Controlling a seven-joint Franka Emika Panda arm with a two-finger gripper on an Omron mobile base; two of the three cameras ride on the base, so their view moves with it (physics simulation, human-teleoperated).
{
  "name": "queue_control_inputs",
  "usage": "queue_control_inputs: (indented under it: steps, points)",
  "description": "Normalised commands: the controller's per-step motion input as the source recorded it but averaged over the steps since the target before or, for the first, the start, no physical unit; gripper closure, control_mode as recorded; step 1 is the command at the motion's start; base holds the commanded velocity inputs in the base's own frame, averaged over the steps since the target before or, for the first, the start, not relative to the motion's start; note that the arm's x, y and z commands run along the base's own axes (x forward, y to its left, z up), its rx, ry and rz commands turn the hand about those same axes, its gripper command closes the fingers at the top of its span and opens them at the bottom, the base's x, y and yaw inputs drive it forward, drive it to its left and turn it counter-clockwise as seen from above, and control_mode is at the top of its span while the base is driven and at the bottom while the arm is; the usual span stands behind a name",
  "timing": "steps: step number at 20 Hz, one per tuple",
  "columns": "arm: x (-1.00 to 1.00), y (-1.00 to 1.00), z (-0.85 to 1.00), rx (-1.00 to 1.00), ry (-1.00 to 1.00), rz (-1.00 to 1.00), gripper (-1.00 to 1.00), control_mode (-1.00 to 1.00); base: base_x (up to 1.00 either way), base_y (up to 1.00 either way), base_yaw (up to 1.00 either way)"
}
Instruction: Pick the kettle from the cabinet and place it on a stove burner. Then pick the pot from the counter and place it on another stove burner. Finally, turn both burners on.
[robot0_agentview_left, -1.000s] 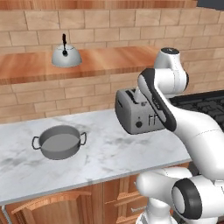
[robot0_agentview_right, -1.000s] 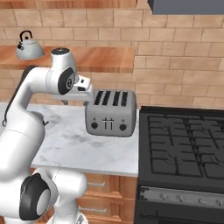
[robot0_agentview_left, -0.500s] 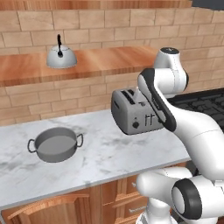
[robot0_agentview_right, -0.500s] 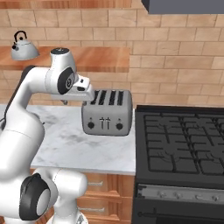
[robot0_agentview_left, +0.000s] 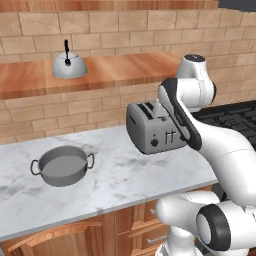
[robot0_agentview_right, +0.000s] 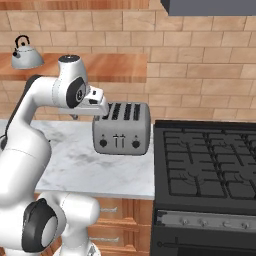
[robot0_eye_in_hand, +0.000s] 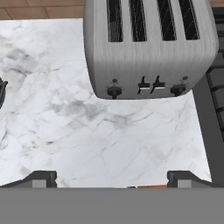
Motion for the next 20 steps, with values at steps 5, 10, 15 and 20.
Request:
queue_control_inputs:
  steps: [5,10,15,20]
  points:
    - [0.0,0.0,0.0,0.0,0.0,0.0,-1.0,-1.0,0.0,0.0,0.0]
    - [0.0,0.0,0.0,0.0,0.0,0.0,-1.0,-1.0,0.0,0.0,0.0]
    - [0.0,0.09,0.02,0.0,0.0,0.0,-1.0,-1.0,0.0,0.0,0.0]
    - [0.04,0.48,0.19,-0.04,-0.01,-0.04,-1.0,-1.0,0.0,0.0,0.0]
